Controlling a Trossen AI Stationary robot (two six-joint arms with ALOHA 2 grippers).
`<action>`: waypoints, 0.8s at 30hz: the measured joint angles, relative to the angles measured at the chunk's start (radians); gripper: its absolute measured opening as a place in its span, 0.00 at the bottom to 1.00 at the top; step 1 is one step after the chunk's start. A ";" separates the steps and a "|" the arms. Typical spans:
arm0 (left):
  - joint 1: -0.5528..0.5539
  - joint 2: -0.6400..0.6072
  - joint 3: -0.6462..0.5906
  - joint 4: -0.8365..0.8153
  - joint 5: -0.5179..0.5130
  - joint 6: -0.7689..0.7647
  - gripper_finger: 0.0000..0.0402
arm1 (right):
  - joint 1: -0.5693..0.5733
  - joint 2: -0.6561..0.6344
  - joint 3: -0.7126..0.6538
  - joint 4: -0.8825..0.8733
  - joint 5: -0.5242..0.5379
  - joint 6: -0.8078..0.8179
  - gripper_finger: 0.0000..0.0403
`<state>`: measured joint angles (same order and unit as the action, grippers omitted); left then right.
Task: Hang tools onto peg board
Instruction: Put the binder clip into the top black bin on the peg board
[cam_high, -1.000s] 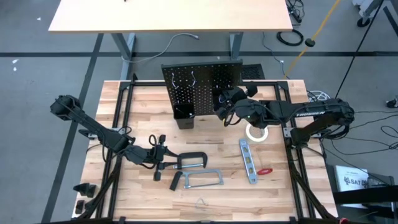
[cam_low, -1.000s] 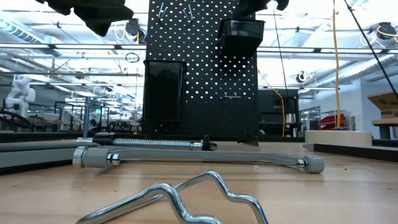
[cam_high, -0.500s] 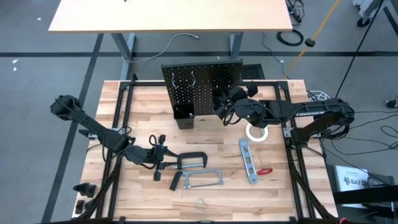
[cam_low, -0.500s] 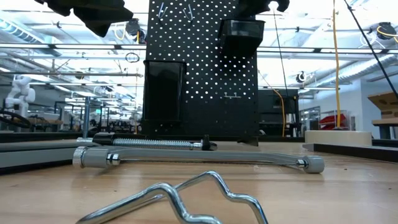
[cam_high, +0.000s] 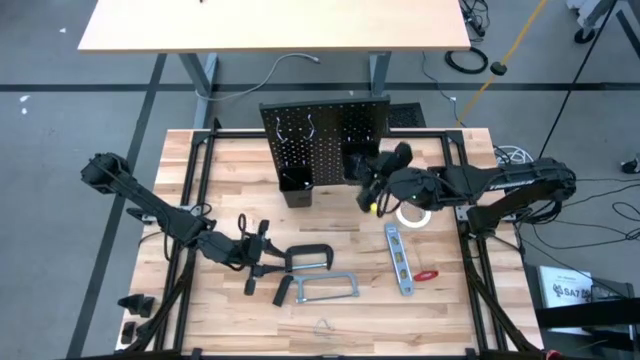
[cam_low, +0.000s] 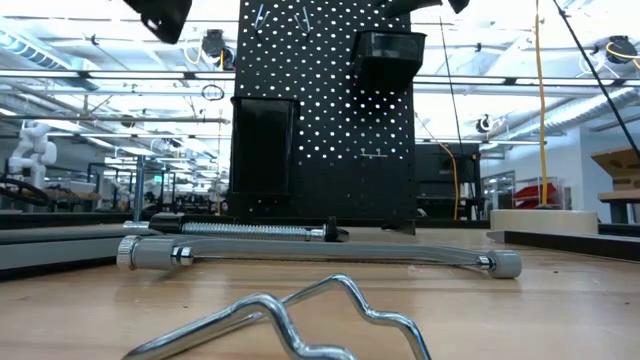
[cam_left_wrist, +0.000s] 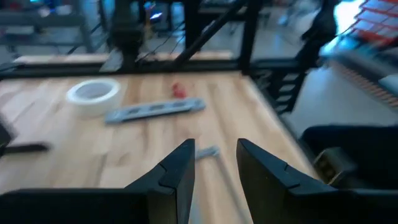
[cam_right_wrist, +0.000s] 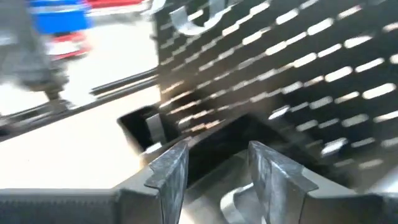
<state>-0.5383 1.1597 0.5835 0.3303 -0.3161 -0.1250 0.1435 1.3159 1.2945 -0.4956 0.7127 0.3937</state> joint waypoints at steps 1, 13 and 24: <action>-0.001 0.010 0.000 0.025 0.020 0.000 0.31 | 0.014 0.001 0.000 -0.020 -0.033 0.021 0.40; -0.046 0.358 0.206 0.034 0.151 -0.013 0.31 | 0.232 0.081 0.000 -0.137 -0.084 0.196 0.40; -0.044 0.603 0.500 -0.255 0.175 0.055 0.31 | 0.416 0.196 0.000 -0.174 0.049 0.321 0.40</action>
<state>-0.5823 1.7622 1.0830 0.0753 -0.1413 -0.0701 0.5592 1.5121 1.2942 -0.6696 0.7612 0.7147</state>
